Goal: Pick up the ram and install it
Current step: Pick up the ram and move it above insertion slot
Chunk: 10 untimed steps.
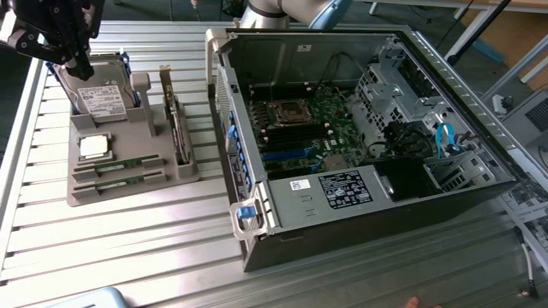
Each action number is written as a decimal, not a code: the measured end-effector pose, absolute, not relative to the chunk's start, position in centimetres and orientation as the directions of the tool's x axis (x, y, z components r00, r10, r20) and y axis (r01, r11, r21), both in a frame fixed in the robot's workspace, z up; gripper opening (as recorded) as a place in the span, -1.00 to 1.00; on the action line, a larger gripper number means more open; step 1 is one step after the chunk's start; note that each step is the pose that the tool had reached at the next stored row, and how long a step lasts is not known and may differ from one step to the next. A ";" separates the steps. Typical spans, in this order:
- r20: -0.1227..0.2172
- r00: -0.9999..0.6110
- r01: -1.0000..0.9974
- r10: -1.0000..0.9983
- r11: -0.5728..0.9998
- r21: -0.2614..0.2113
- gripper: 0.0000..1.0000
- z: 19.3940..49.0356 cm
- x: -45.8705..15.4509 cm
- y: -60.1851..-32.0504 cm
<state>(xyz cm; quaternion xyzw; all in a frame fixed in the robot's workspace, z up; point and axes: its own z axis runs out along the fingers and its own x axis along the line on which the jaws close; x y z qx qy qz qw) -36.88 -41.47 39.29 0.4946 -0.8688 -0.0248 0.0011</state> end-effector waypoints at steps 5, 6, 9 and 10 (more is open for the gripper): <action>-0.023 -0.427 -0.904 -0.904 0.425 0.044 -0.80 39.3 -36.9 -41.5; -0.023 -0.412 -0.911 -0.911 0.411 0.044 -0.80 39.3 -36.9 -41.5; -0.023 -0.360 -0.932 -0.933 0.359 0.044 -0.80 39.3 -36.9 -41.5; -0.023 -0.343 -0.939 -0.939 0.342 0.044 -0.80 39.3 -36.9 -41.5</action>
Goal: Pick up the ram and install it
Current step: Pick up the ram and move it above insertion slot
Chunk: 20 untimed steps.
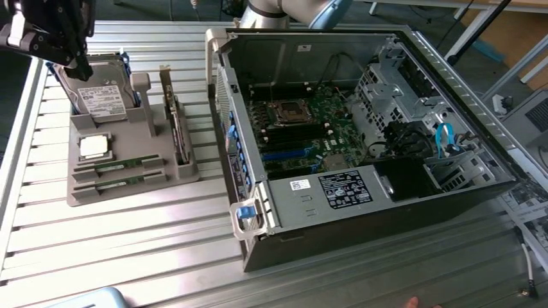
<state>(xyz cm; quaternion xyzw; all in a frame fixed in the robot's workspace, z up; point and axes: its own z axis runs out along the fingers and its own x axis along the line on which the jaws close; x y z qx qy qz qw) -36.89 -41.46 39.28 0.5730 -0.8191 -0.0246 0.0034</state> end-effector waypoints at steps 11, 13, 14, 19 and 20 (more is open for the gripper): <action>-0.023 -0.149 -0.988 -0.989 0.148 0.044 -0.80 39.3 -36.9 -41.5; -0.023 -0.110 -0.993 -0.994 0.109 0.044 -0.80 39.3 -36.9 -41.5; -0.023 -0.098 -0.994 -0.995 0.097 0.044 -0.80 39.3 -36.9 -41.5; -0.021 -0.085 -0.995 -0.996 0.084 0.044 -0.80 39.3 -36.9 -41.5; -0.021 -0.069 -0.997 -0.997 0.068 0.044 -0.80 39.3 -36.9 -41.5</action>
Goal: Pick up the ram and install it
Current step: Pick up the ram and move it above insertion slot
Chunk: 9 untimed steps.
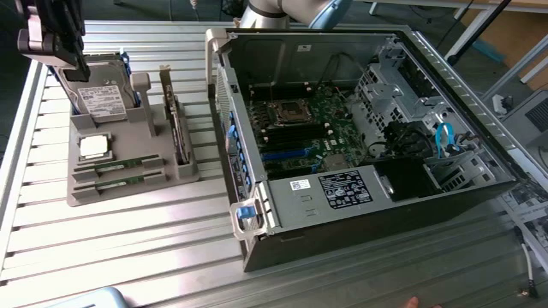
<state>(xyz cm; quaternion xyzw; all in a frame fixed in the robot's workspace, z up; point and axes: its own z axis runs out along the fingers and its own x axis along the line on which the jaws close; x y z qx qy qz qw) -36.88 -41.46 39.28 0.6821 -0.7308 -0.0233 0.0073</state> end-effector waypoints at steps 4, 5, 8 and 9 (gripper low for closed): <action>-0.020 0.003 -0.999 -1.000 -0.004 0.044 -0.80 39.3 -36.9 -41.5; -0.020 0.011 -0.999 -1.000 -0.012 0.044 -0.80 39.3 -36.9 -41.5; -0.020 0.012 -0.999 -1.000 -0.013 0.044 -0.80 39.3 -36.9 -41.5; -0.020 0.012 -0.999 -1.000 -0.013 0.044 -0.80 39.3 -36.9 -41.5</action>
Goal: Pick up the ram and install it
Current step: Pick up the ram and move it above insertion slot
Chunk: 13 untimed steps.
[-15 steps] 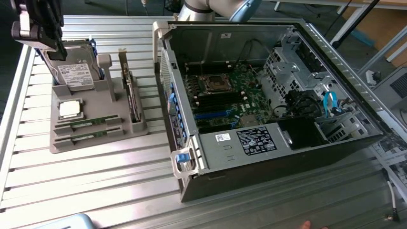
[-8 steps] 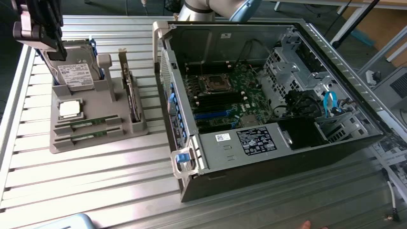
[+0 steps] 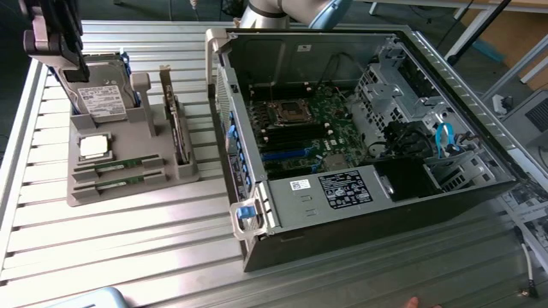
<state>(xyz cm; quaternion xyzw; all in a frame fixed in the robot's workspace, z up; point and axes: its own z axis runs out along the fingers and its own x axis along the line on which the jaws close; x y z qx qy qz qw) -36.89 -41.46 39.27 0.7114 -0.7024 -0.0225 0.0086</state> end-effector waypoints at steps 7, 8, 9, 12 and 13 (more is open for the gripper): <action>-0.020 0.026 -0.999 -0.999 -0.027 0.044 -0.80 39.3 -36.9 -41.5; -0.020 0.029 -0.999 -0.999 -0.030 0.044 -0.80 39.3 -36.9 -41.5; -0.020 0.029 -0.999 -0.999 -0.030 0.044 -0.80 39.3 -36.9 -41.5; -0.020 0.029 -0.999 -0.999 -0.030 0.043 -0.80 39.3 -36.9 -41.5; -0.020 0.029 -0.999 -0.999 -0.030 0.040 -0.80 39.3 -36.9 -41.5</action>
